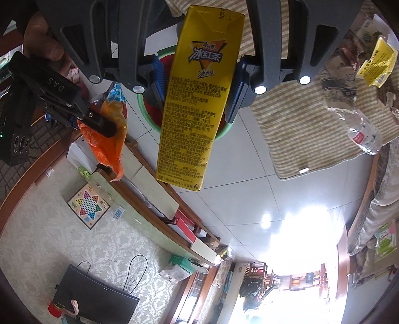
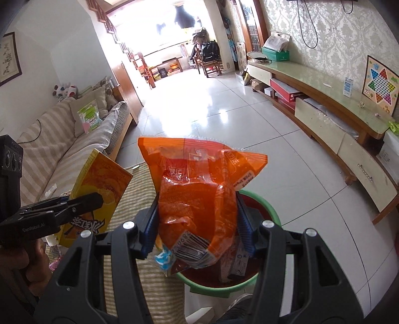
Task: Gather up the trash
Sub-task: 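Carry the chip bag and carton over the red bin and release both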
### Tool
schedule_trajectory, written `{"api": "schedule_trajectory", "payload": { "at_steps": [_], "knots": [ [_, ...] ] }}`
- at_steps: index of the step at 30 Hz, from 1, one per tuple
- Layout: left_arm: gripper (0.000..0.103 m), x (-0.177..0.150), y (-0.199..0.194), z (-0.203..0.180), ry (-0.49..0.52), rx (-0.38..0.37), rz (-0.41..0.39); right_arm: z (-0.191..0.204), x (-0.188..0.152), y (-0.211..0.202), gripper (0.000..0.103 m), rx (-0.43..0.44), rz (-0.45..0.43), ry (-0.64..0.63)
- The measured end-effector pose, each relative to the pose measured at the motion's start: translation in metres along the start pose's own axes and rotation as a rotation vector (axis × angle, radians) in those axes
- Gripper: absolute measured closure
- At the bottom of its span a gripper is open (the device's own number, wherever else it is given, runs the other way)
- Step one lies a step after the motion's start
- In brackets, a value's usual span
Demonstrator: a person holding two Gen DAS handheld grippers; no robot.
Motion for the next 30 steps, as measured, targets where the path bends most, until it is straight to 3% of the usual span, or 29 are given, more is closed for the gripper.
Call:
{"api": "schedule_trajectory", "payload": {
  "at_steps": [10,16,30],
  "knots": [
    [0.063,0.010,0.053,-0.021,-0.004,-0.049,0.059,-0.032,-0.005,0.023,0.050,-0.004,0.037,0.044],
    [0.068,0.015,0.066,-0.021,-0.006,-0.058,0.068,-0.039,-0.003,0.033,0.050,0.008,0.051,0.053],
    [0.068,0.029,0.081,-0.020,-0.036,-0.088,0.074,-0.040,-0.002,0.050,0.050,0.006,0.071,0.051]
  ]
}}
Point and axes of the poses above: each gripper's, at about its wrist camera, not at the fingertips, and y roughly the way its jaws point, z to its left, x to its top, the point moved 7 cm from there along y, roughly the way its jaws point, and after that the axes turned 12 degrees about z, right-handed, at the moved point
